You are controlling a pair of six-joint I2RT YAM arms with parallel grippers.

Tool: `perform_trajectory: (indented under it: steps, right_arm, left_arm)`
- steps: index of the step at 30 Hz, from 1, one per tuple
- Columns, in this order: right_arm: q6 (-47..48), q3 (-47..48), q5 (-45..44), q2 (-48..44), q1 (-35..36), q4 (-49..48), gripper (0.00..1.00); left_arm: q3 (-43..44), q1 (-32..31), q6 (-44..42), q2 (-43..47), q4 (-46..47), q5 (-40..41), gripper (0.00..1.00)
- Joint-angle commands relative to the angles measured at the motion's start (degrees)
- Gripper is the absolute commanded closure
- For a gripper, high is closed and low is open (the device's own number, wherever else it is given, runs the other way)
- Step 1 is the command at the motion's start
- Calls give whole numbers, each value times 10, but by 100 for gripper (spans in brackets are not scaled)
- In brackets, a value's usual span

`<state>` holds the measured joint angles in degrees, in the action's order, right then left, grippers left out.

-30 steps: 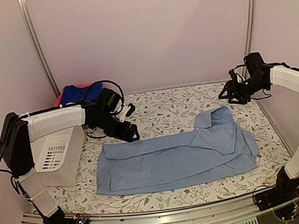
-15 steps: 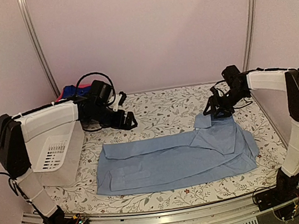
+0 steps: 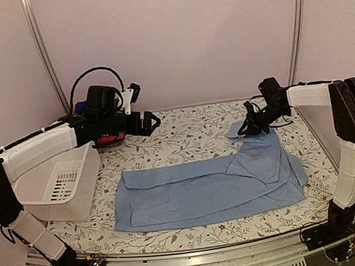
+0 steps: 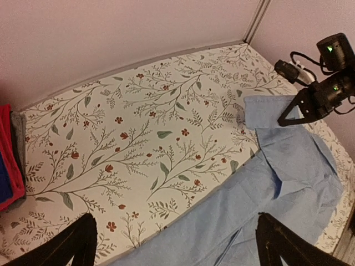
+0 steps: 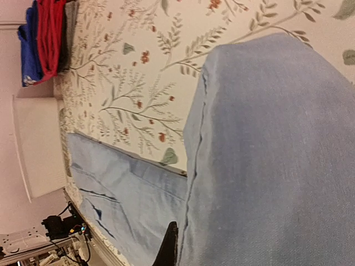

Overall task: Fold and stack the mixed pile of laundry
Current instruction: Adjust the rectangle-folded shirt at the center of the board.

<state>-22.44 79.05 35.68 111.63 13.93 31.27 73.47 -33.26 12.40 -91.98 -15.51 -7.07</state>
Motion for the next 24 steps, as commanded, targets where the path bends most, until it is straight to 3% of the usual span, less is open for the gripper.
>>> perform_trajectory:
  steps: [1,5,13,24]
  right_arm:
    - [-102,-16,151,-97,2,-139,100]
    - [-206,-59,228,-132,6,-220,100]
    - [-227,-83,302,-187,21,-224,100]
    - [-247,-105,344,-227,58,-216,100]
  left_arm:
    - [-9,-26,-76,45,114,-9,0]
    - [2,-85,-185,36,146,30,0]
    - [1,-210,-433,-26,246,147,1]
    - [74,-245,-484,-105,238,148,18]
